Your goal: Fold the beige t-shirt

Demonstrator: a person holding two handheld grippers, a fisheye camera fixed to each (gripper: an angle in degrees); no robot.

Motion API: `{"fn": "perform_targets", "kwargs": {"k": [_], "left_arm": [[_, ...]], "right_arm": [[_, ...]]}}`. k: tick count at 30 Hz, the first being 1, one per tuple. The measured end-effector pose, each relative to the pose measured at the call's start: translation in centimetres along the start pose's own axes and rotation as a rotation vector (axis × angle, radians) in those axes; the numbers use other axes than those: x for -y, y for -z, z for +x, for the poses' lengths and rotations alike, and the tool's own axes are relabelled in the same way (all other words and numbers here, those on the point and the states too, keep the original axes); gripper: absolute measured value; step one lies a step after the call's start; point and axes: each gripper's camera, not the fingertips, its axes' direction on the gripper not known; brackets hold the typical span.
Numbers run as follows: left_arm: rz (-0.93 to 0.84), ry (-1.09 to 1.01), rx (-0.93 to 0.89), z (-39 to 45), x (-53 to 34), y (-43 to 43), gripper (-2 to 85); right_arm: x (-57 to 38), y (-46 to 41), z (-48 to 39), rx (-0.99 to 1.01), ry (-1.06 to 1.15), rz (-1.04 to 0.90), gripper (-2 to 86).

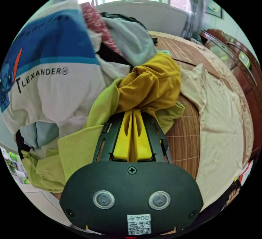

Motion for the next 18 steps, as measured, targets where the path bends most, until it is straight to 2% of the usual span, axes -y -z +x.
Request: {"fn": "perform_targets", "kwargs": {"k": [4, 10, 15, 18], "left_arm": [[-0.058, 0.012, -0.133, -3.7, 1.3, 1.9, 0.7], [-0.001, -0.051, -0.375, -2.0, -4.3, 10.9, 0.6], [0.026, -0.221, -0.466, 1.6, -17.2, 22.8, 1.6], [0.007, -0.215, -0.465, 0.8, -25.3, 27.7, 2.2]], "right_arm": [[-0.7, 1.6, 0.5, 0.007, 0.000, 0.008, 0.6], [-1.8, 3.8, 1.0, 0.050, 0.018, 0.017, 0.7], [-3.4, 7.0, 3.1, 0.150, -0.045, 0.097, 2.5], [-5.8, 10.9, 6.2, 0.259, -0.162, 0.244, 4.9]]}}
